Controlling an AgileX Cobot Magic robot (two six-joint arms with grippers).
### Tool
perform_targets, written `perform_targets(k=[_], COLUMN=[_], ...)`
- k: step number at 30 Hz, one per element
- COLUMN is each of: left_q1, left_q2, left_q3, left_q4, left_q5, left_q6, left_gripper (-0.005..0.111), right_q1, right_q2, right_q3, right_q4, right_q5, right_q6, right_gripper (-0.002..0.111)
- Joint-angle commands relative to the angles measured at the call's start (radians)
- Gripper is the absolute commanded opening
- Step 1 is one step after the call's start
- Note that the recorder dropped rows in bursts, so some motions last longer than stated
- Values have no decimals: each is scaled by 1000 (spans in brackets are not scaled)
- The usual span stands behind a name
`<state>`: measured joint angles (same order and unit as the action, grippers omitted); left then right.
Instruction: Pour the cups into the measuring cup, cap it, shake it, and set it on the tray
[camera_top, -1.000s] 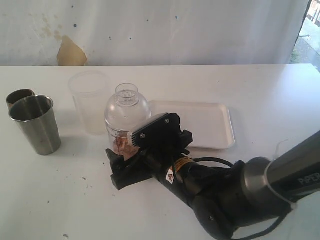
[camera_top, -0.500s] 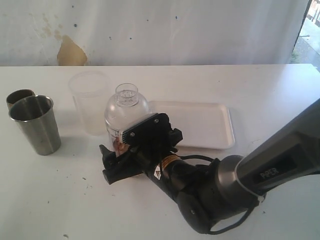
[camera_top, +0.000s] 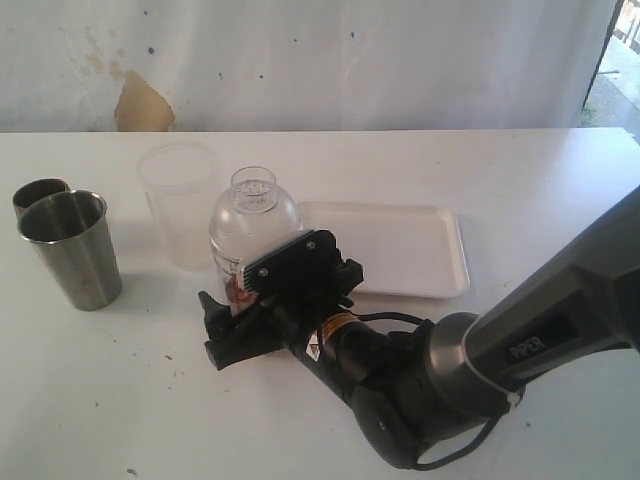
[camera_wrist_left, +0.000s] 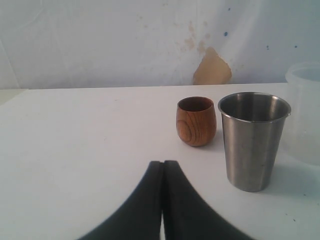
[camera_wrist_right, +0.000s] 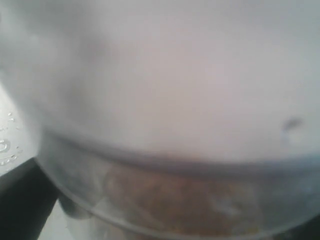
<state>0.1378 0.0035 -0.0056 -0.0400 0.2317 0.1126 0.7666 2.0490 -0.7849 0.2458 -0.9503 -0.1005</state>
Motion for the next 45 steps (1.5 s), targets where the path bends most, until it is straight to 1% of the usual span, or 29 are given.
perform_targets(k=[1, 3, 4, 5, 7, 9, 11, 13, 21, 24, 27, 32, 35, 36, 37, 39, 40, 41, 43, 44, 45], left_q1=[0, 0, 0, 0, 0, 0, 0, 0, 0, 0, 0, 0, 0, 0, 0, 0, 0, 0, 0, 0, 0], left_q2=[-4, -4, -4, -4, -4, -4, -4, -4, -4, -4, -4, -4, -4, -4, -4, -4, -4, -4, -4, -4, -4], left_q3=[6, 6, 6, 6, 6, 6, 6, 6, 6, 6, 6, 6, 6, 6, 6, 6, 6, 6, 6, 6, 6], left_q4=[1, 1, 1, 1, 1, 1, 1, 1, 1, 1, 1, 1, 1, 1, 1, 1, 1, 1, 1, 1, 1], left_q5=[2, 2, 2, 2, 2, 2, 2, 2, 2, 2, 2, 2, 2, 2, 2, 2, 2, 2, 2, 2, 2], left_q6=[-3, -3, -3, -3, -3, -3, -3, -3, -3, -3, -3, -3, -3, -3, -3, -3, -3, -3, -3, -3, -3], left_gripper=[0, 0, 0, 0, 0, 0, 0, 0, 0, 0, 0, 0, 0, 0, 0, 0, 0, 0, 0, 0, 0], right_q1=[-1, -1, -1, -1, -1, -1, -1, -1, -1, -1, -1, -10, -51, -63, -63, -49, -38, -33, -51, -73, -91], right_q2=[-1, -1, -1, -1, -1, -1, -1, -1, -1, -21, -69, -172, -224, -237, -242, -260, -272, -282, -283, -283, -286], right_q3=[-4, -4, -4, -4, -4, -4, -4, -4, -4, -4, -4, -4, -4, -4, -4, -8, -9, -10, -10, -10, -10], right_q4=[-1, 23, 23, 25, 33, 25, 21, 23, 12, -2, -20, -5, 3, -36, -88, -216, -203, -125, 108, 144, 66], right_q5=[-49, -61, -61, -58, -56, -42, -34, -37, -30, -12, -7, -5, 8, 13, 15, 79, 121, 156, 114, 90, 93], right_q6=[0, 0, 0, 0, 0, 0, 0, 4, -42, -98, -105, -92, 24, 100, 110, 31, -14, -78, -185, -135, -32], right_gripper=[103, 97, 91, 81, 57, 25, -1, 1, 0, 0, 0, 0, 0, 0, 0, 0, 0, 0, 0, 0, 0])
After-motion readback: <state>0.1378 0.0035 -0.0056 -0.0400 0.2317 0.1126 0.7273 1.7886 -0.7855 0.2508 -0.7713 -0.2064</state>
